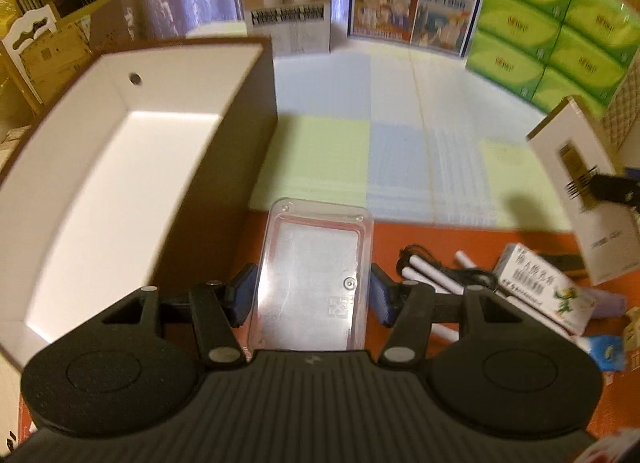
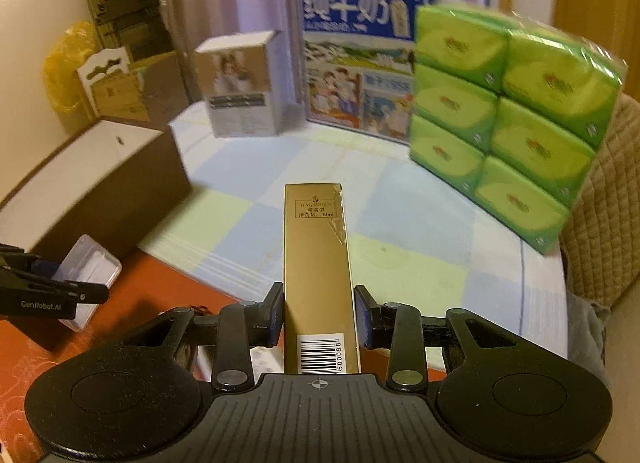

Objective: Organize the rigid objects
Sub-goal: 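Lift the gold box with the right gripper while the left gripper grasps the clear tray, then lower the gold box and clear tray into the open box, opening both grippers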

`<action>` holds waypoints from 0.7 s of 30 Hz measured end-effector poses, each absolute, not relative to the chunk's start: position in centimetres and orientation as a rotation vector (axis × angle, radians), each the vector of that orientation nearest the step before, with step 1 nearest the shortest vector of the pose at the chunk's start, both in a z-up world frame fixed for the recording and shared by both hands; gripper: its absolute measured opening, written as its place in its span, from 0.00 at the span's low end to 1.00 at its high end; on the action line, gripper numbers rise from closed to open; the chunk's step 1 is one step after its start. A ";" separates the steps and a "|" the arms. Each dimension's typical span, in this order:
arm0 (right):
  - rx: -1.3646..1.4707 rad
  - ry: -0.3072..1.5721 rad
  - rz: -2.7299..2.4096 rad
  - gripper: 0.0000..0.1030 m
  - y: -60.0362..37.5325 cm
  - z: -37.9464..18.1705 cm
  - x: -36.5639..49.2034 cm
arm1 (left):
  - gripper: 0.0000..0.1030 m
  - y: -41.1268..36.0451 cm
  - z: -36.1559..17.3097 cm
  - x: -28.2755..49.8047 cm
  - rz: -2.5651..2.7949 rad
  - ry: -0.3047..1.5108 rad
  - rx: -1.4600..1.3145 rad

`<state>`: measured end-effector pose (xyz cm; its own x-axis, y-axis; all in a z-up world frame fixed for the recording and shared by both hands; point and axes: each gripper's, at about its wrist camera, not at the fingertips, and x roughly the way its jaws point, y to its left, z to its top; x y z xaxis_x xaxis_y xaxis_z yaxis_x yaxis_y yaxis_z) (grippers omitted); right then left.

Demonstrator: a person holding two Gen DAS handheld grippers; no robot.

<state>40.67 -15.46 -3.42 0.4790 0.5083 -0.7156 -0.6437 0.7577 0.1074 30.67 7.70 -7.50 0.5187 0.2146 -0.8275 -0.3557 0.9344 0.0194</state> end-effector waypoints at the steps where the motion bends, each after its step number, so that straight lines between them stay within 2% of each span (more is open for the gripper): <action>1: -0.186 0.797 0.721 0.32 -15.0 -3.0 40.2 | 0.52 7.9 -6.9 30.3 0.346 0.956 -0.163; 11: -0.189 0.742 0.860 0.32 -9.5 0.4 35.9 | 0.52 11.0 -1.9 25.8 0.406 0.857 -0.172; 21: -0.159 0.721 1.020 0.32 -1.3 2.4 32.0 | 0.52 16.3 -0.5 21.8 0.495 0.831 -0.176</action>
